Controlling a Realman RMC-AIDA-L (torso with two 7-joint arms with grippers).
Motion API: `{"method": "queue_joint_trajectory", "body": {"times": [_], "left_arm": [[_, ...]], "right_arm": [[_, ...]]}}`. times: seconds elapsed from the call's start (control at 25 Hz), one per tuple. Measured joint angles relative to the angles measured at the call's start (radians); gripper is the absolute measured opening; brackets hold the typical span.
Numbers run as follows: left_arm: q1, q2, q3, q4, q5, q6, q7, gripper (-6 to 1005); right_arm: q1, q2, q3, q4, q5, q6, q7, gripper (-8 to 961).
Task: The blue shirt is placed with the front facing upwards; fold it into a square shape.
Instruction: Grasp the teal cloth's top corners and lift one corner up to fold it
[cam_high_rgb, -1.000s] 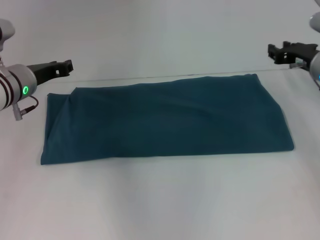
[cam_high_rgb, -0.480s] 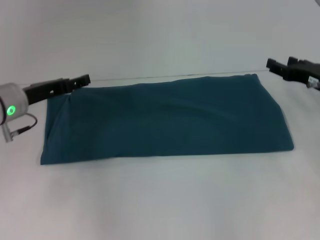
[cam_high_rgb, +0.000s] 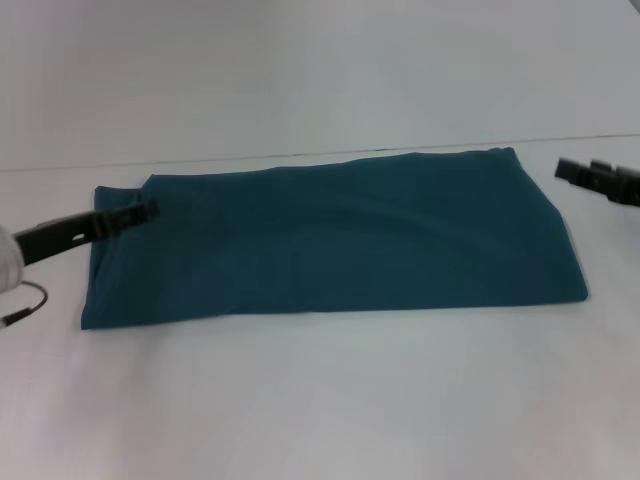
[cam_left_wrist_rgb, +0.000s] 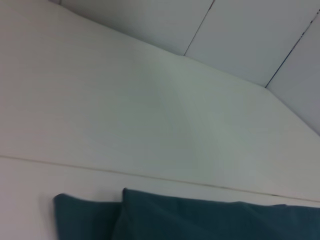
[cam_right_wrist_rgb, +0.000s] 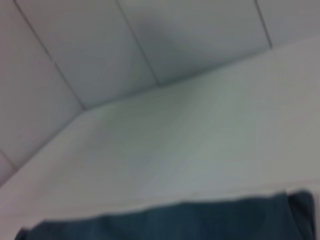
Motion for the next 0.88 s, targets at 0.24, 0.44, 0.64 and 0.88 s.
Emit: {"method": "queue_joint_trajectory", "body": {"times": [0.24, 0.44, 0.64, 0.88], "left_arm": [[0.05, 0.0, 0.0, 0.016, 0.0, 0.013, 0.012, 895], [0.074, 0.0, 0.0, 0.028, 0.003, 0.024, 0.023, 893], [0.077, 0.001, 0.0, 0.041, 0.003, 0.039, 0.027, 892], [0.072, 0.005, 0.0, 0.044, 0.004, 0.042, 0.027, 891]], "right_arm": [[-0.002, -0.058, 0.001, -0.018, -0.167, -0.092, 0.185, 704], [0.001, -0.07, 0.003, -0.066, -0.282, -0.115, 0.339, 700], [0.017, -0.077, 0.002, -0.077, -0.385, -0.121, 0.436, 688], [0.033, -0.06, 0.0, -0.053, -0.441, -0.084, 0.451, 666]]}}
